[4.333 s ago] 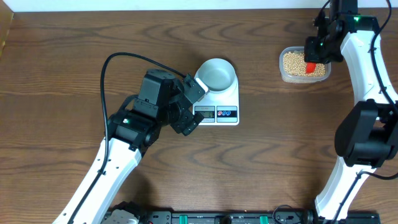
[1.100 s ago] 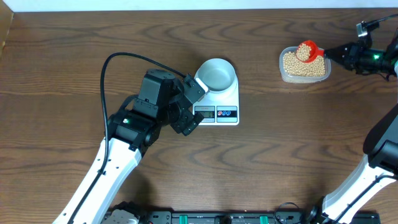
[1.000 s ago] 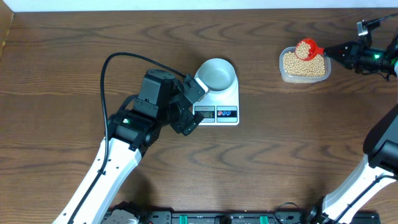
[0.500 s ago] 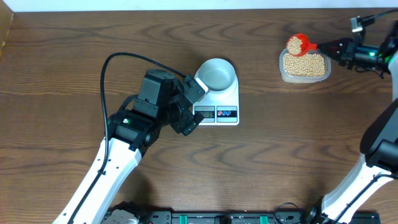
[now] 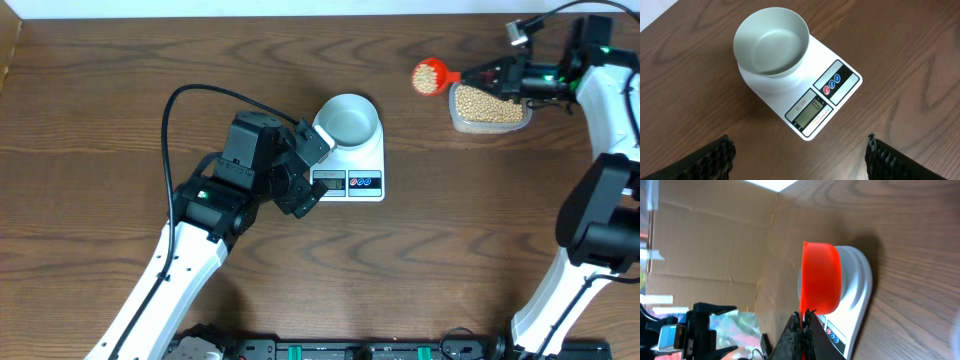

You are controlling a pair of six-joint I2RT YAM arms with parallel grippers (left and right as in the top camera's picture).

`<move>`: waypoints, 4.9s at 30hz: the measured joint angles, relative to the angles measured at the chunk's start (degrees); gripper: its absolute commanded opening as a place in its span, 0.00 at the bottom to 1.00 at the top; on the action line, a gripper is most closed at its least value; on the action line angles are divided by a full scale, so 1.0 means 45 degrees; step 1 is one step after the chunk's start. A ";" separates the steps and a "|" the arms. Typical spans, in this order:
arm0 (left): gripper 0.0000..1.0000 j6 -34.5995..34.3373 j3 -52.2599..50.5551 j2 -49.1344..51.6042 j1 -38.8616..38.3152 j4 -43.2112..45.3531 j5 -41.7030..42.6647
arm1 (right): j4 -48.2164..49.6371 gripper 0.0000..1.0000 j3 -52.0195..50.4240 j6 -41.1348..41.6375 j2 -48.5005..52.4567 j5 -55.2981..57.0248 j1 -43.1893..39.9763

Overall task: Scoop item into bowl and weigh 50g on scale
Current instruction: 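Carry the filled scoop leftward over the grey bowl on the scale, then tilt the scoop with the right gripper to pour soybeans into the bowl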

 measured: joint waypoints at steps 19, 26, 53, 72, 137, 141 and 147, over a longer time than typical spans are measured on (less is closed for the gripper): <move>0.86 0.0000 0.0000 0.0000 0.0000 0.0000 0.0000 | 0.0039 0.01 0.0000 0.0000 0.0000 -0.0010 0.1836; 0.86 0.0000 0.0000 0.0000 0.0000 0.0000 0.0000 | 0.0044 0.01 0.0000 0.0000 0.0000 -0.0010 0.1860; 0.86 0.0000 0.0000 0.0000 0.0000 0.0000 0.0000 | 0.0986 0.01 -0.0005 0.0000 0.0000 0.2069 0.3691; 0.86 0.0000 0.0000 0.0000 0.0000 0.0000 0.0000 | 0.1836 0.01 -0.0010 -0.0573 0.0000 0.5042 0.4881; 0.86 0.0000 0.0000 0.0000 0.0000 0.0000 0.0000 | 0.1540 0.01 -0.0010 -0.6261 0.0000 0.7320 0.6135; 0.86 0.0000 0.0000 0.0000 0.0005 0.0000 0.0000 | 0.1545 0.01 -0.0010 -0.6698 0.0000 0.7601 0.6144; 0.86 0.0000 0.0005 0.0000 0.0000 0.0000 0.0000 | 0.1574 0.01 -0.0010 -0.7208 -0.0015 0.8208 0.6159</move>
